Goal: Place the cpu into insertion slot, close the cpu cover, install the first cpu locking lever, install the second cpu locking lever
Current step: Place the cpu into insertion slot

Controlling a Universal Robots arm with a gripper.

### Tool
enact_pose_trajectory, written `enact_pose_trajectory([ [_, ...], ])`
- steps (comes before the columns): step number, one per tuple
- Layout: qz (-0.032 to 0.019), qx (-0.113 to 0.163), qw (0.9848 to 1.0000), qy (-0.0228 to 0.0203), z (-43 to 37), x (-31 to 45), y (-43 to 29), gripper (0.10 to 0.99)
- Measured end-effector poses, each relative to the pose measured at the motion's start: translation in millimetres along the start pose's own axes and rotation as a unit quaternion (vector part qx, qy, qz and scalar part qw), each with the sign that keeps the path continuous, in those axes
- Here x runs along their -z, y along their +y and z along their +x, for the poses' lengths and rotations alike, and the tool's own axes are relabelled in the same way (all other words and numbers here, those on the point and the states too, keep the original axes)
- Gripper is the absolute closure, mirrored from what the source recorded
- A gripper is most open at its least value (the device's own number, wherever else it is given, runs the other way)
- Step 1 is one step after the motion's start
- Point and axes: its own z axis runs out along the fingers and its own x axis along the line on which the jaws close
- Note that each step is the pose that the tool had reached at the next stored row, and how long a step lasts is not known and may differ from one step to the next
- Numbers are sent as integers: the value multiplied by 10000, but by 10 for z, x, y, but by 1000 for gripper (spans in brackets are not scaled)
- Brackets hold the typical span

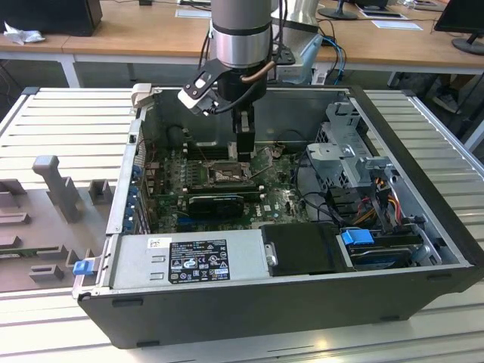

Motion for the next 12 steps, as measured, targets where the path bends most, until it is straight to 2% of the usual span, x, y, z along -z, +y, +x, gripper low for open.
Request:
enact_pose_trajectory([
  [12, 0, -19, 10000, 3, -4, -236, -22, 553],
])
